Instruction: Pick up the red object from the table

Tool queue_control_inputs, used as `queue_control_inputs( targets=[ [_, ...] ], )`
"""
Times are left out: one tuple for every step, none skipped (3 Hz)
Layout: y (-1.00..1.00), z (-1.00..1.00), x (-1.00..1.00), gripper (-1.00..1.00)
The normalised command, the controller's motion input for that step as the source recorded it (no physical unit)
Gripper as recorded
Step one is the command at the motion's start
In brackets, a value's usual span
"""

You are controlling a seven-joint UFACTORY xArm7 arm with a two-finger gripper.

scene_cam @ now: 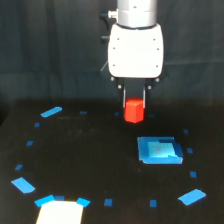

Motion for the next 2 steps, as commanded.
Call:
queue_control_inputs(
  targets=[
    [-0.54, -0.01, -0.17, -0.78],
    [-0.28, -0.57, -0.38, -1.00]
  ],
)
